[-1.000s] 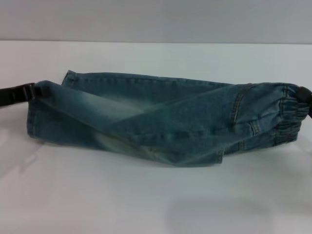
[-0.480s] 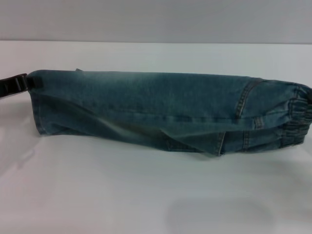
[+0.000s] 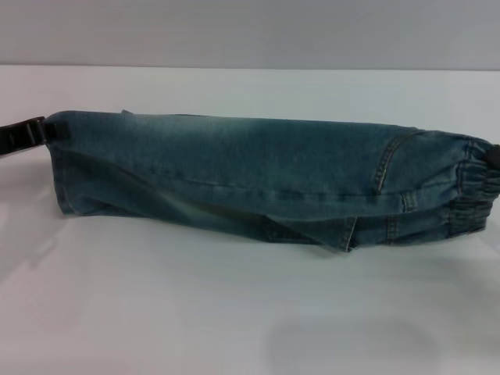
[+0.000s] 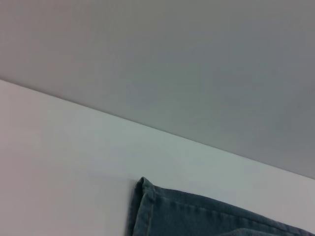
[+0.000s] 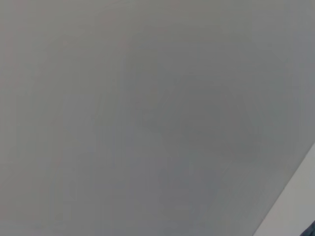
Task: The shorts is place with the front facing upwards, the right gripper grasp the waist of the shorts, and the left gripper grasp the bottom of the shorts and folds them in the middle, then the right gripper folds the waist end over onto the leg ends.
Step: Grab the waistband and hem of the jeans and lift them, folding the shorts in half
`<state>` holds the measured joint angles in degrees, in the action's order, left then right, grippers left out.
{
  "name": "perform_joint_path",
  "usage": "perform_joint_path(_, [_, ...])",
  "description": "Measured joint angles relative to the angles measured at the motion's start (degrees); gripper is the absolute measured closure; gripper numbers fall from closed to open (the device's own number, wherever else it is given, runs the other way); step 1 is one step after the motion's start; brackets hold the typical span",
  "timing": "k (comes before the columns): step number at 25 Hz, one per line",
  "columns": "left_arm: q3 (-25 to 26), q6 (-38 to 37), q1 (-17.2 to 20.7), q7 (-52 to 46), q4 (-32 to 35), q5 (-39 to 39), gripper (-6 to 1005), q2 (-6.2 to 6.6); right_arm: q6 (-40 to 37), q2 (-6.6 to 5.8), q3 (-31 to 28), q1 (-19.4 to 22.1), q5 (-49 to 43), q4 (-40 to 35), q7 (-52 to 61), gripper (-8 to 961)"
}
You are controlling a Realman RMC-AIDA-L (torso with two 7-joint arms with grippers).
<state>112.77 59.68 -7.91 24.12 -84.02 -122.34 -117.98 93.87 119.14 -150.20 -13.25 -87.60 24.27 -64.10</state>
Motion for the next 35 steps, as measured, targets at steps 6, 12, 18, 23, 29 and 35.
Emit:
perform_joint_path(6, [-0.01,0.00,-0.08,0.72,-0.02,0.65,910,-0.08,0.00,-0.03,-0.01,-0.34,0.09,-0.32,0.16,941])
perform_joint_path(12, [-0.01,-0.02,-0.24,1.75,0.48,2.20,910,-0.09,0.00,-0.06,-0.46,-1.10,0.15,-1.24,0.39,941])
perform_joint_path(18, [-0.08,-0.57,-1.66,2.75,2.03,3.10,910,-0.12,-0.19,-0.06,-0.59,-2.10,1.55,-2.88,0.14,941])
perform_joint_path(23, [-0.05,-0.94,-3.30,3.34,3.84,3.34,911,-0.09,-0.47,-0.05,-0.79,-2.35,3.94,-3.51,0.13,941])
perform_joint_path(29, [0.12,-1.34,-4.97,3.69,5.77,3.66,912,0.00,-1.04,-0.05,-0.96,-2.31,5.96,-4.09,0.33,942])
perform_joint_path(35, [0.03,-1.83,-6.01,3.85,7.00,3.69,891,0.03,-2.96,-0.05,-1.52,-2.49,6.47,-4.99,0.51,942])
